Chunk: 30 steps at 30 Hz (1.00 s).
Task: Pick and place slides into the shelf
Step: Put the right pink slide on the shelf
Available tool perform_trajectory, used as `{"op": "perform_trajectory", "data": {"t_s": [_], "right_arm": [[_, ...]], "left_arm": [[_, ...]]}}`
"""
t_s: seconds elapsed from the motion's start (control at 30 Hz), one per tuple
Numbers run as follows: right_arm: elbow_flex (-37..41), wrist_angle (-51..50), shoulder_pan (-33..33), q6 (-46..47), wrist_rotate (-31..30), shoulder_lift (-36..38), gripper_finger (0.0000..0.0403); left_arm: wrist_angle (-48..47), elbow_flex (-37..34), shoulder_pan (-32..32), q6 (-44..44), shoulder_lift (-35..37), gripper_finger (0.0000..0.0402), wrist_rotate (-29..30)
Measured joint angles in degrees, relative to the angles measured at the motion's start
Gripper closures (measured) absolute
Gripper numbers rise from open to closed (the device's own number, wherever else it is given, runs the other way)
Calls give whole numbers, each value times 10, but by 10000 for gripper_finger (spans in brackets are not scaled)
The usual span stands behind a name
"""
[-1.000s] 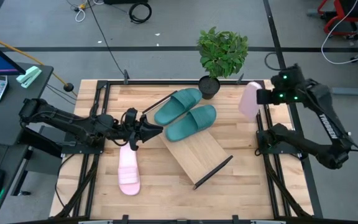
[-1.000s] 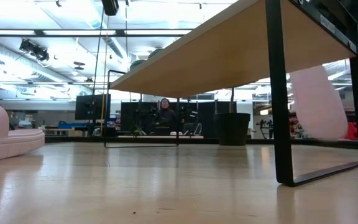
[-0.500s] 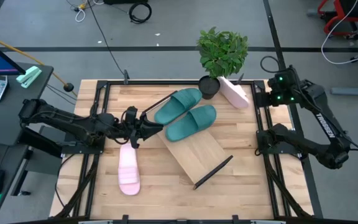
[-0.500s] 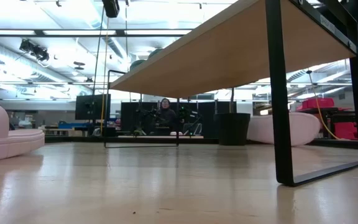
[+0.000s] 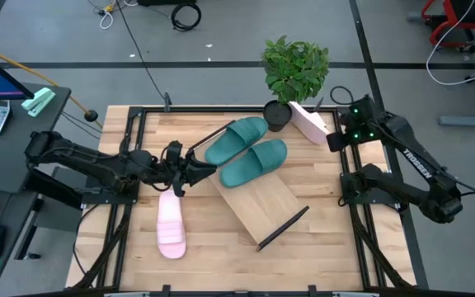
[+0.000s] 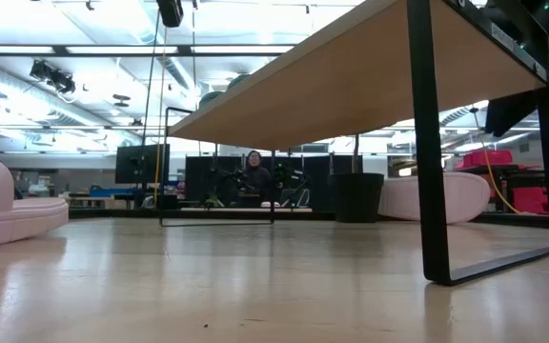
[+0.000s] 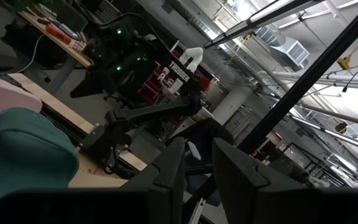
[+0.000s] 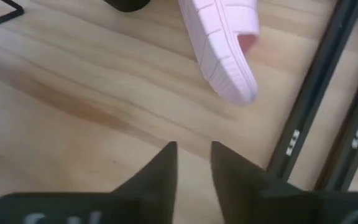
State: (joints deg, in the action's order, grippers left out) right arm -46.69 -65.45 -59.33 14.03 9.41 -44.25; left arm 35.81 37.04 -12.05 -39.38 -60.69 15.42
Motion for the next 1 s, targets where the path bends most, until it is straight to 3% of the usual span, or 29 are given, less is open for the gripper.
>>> {"op": "perform_trajectory", "data": {"t_s": [0.23,0.37,0.53,1.0], "right_arm": [[20,44,0,-10,-7,-41,207],[20,54,0,-8,-35,-77,172],[20,72,0,-19,-89,-108,165],[20,108,0,24,-92,-195,171]], "left_arm": [[0,0,0,0,0,312,0],[0,0,0,-1,0,308,0],[0,0,-1,-3,0,308,0],[0,0,-1,-3,0,308,0]]}}
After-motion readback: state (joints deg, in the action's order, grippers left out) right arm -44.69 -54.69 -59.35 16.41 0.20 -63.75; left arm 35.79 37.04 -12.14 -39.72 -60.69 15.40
